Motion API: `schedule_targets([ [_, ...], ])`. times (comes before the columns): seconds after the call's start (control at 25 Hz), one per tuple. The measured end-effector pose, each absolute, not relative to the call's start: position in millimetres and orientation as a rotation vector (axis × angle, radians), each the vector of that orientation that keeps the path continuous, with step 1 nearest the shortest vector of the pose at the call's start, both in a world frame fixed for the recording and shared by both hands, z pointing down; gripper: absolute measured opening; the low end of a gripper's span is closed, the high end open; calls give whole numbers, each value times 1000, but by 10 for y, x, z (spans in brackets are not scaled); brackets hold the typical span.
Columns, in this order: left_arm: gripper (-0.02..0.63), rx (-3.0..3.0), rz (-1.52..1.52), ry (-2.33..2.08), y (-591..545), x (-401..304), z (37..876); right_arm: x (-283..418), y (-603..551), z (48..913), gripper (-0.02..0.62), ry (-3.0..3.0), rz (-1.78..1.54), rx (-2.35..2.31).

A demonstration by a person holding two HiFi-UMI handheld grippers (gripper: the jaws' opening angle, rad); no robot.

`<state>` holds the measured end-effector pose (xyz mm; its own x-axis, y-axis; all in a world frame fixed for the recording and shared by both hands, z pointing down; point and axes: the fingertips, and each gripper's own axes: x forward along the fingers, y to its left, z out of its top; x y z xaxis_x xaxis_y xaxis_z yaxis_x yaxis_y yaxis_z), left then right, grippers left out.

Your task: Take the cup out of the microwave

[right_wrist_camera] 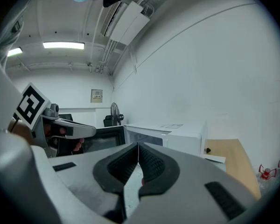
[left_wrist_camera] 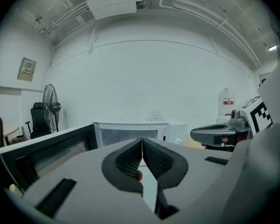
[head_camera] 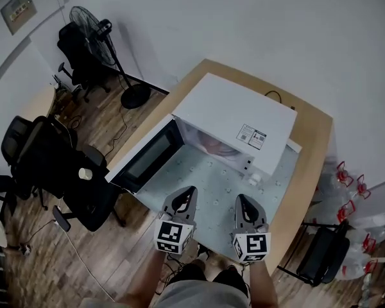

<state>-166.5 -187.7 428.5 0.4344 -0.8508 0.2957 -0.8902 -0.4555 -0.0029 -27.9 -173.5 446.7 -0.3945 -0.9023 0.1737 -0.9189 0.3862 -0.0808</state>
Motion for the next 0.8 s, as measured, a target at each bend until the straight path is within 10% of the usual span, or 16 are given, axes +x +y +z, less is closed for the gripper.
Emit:
schedule_targets([
  [0.8,26,2558,501,-1312,-3044,-1529,5325,-329,-2512,5290,20,-2383,424,1828],
])
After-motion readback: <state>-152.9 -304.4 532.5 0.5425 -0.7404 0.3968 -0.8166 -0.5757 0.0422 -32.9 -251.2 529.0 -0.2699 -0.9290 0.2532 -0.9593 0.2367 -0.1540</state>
